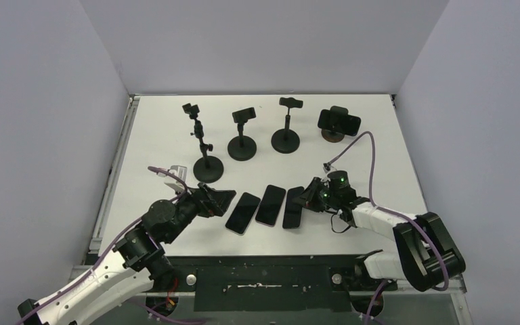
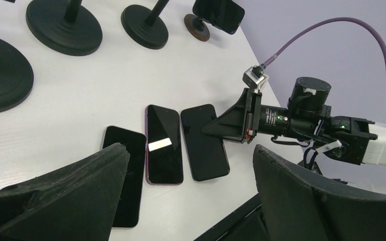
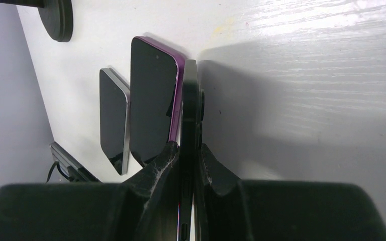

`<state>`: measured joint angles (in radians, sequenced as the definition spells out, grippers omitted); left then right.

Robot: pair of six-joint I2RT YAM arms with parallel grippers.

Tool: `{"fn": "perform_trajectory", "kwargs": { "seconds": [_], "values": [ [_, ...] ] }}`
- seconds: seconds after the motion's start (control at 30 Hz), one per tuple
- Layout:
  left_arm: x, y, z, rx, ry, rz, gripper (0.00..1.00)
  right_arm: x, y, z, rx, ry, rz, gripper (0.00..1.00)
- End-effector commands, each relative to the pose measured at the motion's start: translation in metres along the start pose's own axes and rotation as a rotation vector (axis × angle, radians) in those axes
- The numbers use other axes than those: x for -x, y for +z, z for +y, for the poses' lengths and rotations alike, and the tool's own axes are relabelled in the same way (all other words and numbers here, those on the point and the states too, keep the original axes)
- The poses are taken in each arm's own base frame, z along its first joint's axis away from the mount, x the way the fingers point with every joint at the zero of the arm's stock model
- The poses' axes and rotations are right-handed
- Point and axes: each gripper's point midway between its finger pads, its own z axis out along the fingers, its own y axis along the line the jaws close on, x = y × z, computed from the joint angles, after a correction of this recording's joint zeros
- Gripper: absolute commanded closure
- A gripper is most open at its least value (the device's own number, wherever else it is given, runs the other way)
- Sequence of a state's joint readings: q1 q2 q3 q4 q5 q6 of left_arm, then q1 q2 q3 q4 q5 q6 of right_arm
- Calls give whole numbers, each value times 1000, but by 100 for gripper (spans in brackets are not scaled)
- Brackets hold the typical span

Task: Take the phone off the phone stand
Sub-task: Place the phone at the center of the board.

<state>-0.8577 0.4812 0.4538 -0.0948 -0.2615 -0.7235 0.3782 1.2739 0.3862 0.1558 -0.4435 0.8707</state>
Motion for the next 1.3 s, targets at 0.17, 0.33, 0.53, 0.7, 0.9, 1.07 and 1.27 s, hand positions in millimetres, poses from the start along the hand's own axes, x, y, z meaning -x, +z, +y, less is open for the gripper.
{"fn": "perform_trajectory", "kwargs": {
  "seconds": [0.17,0.33,0.53,0.7,0.9,1.07,1.27],
  "values": [
    [8,-10,2,14,-32,-31,8,13,19,0,19,8,-23,100],
    [7,-9,3,18,-24,-25,8,5,20,-14,-31,26,-8,80],
    [2,-6,3,10,-28,-12,8,0,21,-24,-56,39,-7,72],
    [1,-4,2,10,-32,-6,8,-1,26,-19,-28,46,-10,76],
    [2,-4,1,10,-34,-9,8,-4,39,-5,-2,21,15,77],
    [4,-4,2,19,-33,-13,8,-5,42,-5,-17,21,19,70],
    [10,-3,17,130,-77,-38,3,4,31,-10,-71,-12,-15,39]
  ]
}}
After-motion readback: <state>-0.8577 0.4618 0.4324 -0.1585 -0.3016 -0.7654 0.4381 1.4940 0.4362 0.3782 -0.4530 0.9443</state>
